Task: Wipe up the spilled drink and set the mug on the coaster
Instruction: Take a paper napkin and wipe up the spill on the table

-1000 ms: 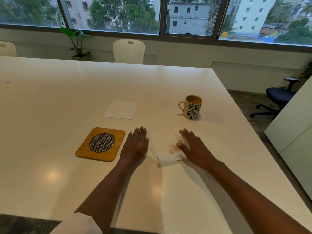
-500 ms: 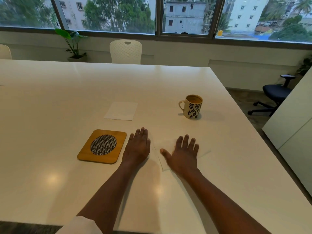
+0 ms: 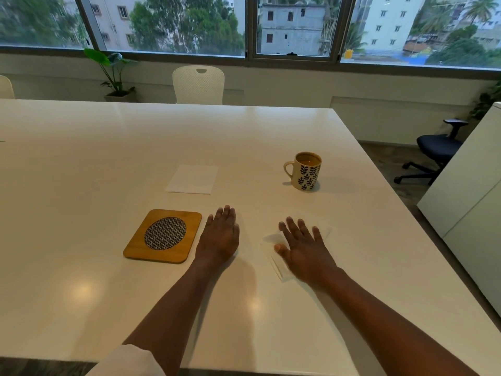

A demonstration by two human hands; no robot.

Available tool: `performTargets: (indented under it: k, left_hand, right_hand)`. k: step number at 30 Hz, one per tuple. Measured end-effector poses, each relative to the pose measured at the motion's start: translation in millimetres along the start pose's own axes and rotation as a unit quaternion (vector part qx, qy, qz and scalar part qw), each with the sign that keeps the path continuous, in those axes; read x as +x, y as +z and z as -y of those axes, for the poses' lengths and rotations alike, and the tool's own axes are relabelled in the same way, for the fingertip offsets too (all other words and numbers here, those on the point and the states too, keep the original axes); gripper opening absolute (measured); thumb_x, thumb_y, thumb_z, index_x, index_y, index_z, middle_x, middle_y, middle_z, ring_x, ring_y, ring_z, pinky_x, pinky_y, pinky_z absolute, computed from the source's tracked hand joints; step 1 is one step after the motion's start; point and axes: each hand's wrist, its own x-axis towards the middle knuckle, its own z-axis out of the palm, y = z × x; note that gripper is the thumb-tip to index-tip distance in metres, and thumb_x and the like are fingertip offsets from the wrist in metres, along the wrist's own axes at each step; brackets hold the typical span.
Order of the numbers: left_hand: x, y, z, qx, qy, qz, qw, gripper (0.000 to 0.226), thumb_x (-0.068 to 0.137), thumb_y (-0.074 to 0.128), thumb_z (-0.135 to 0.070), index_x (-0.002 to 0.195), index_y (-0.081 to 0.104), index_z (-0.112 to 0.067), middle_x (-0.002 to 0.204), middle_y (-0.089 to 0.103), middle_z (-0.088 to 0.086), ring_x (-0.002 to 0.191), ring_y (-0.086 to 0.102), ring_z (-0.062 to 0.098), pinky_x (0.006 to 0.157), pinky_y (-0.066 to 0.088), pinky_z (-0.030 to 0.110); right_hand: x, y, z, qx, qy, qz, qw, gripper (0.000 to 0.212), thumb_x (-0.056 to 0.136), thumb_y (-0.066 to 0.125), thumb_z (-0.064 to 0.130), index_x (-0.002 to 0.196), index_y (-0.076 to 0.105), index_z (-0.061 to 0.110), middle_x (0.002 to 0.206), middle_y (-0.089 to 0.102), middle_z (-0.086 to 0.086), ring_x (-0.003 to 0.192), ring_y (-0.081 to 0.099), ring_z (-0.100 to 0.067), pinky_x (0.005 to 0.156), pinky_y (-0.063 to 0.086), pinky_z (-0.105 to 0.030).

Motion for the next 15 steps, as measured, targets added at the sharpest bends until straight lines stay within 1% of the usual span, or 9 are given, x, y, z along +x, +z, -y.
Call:
performTargets:
  k: [7, 12, 15]
  left_hand:
    - [0, 0, 0, 0.03, 0.002, 0.003, 1.0, 0.054, 0.105, 0.015, -0.025, 0.156, 0.005, -0.009, 0.165, 0.002, 0.008, 0.153, 0.001, 0.02, 0.124, 0.002, 0.039]
    - [1, 3, 0, 0.023, -0.003, 0.001, 1.0, 0.054, 0.105, 0.016, -0.025, 0.156, 0.005, -0.01, 0.165, 0.002, 0.007, 0.153, 0.0, 0.02, 0.124, 0.001, 0.039]
    - [0, 4, 0, 0.019, -0.003, -0.009, 1.0, 0.054, 0.105, 0.015, -0.025, 0.156, 0.005, -0.01, 0.165, 0.003, 0.007, 0.153, 0.0, 0.019, 0.124, 0.002, 0.039]
  right_hand:
    - [17, -9, -36, 0.005, 0.051, -0.01, 0.999, 0.062, 0.102, 0.014, 0.051, 0.156, -0.002, 0.026, 0.165, -0.007, 0.002, 0.152, -0.007, -0.021, 0.123, 0.001, -0.048]
    - [28, -15, -63, 0.015, 0.113, -0.022, 0.993, 0.061, 0.103, 0.015, 0.048, 0.156, -0.001, 0.024, 0.165, -0.005, -0.001, 0.152, -0.005, -0.024, 0.122, 0.002, -0.05]
    - [34, -17, -71, 0.046, 0.155, -0.029, 0.986, 0.061, 0.103, 0.014, 0.048, 0.156, 0.0, 0.023, 0.165, -0.004, -0.002, 0.152, -0.005, -0.026, 0.122, 0.0, -0.051]
